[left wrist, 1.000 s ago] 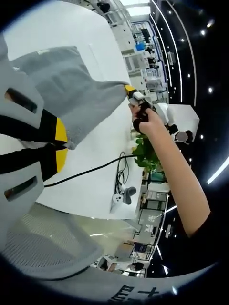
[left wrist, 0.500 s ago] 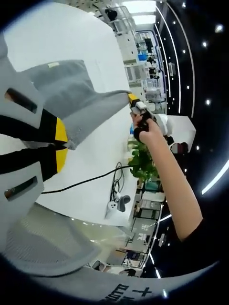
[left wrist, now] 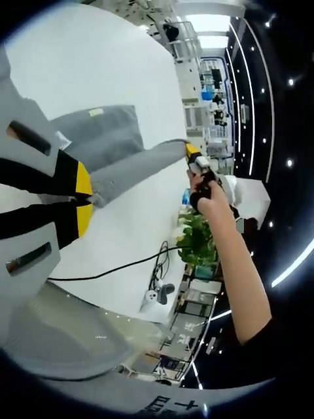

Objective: Fold the towel on the table until its edges align and the towel forms a compact rectangular stack.

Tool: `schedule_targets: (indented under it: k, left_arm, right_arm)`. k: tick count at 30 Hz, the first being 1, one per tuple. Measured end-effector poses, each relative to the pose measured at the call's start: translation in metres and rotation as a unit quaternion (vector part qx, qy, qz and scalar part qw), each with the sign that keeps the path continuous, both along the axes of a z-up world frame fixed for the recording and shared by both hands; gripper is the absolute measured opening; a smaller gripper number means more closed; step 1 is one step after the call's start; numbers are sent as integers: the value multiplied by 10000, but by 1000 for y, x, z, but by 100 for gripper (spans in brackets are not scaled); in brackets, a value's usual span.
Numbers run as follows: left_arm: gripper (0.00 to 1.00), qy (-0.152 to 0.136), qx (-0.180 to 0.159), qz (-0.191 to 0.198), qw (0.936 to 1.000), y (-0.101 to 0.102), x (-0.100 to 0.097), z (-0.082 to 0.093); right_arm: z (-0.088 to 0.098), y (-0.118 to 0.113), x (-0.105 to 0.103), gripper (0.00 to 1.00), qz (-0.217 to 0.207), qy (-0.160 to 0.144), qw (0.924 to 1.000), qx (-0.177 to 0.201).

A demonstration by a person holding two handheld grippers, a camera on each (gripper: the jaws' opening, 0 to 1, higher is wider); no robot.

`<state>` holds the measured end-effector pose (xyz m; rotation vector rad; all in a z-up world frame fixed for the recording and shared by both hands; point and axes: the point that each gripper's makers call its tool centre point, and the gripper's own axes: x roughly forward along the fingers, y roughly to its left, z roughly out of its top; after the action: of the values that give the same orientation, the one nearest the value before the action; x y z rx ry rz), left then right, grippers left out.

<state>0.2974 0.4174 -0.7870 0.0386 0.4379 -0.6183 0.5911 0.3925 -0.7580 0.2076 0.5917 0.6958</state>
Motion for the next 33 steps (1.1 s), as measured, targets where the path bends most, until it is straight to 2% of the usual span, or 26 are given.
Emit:
schedule_targets:
  k: [6, 16, 20, 22, 26, 33]
  left_arm:
    - [2, 183, -113, 215, 9995, 19, -5, -10]
    - [2, 292, -538, 591, 9964, 39, -9, -8]
    - [2, 510, -624, 822, 9934, 52, -7, -25]
    - [2, 642, -790, 951, 9903, 57, -6, -32]
    - [2, 900, -731, 1070, 9875, 67, -6, -53]
    - [2, 1236, -1045, 1426, 9765, 81, -4, -76]
  right_arm:
    - [-13, 16, 2, 2, 31, 114, 9999, 10]
    - [-28, 46, 15, 2, 211, 171, 9996, -71]
    - [-42, 52, 18, 2, 213, 239, 9993, -184]
    - [-48, 54, 18, 2, 202, 270, 9992, -226]
    - [-63, 61, 20, 2, 193, 369, 9986, -330]
    - [-88, 73, 25, 3, 195, 512, 9974, -478]
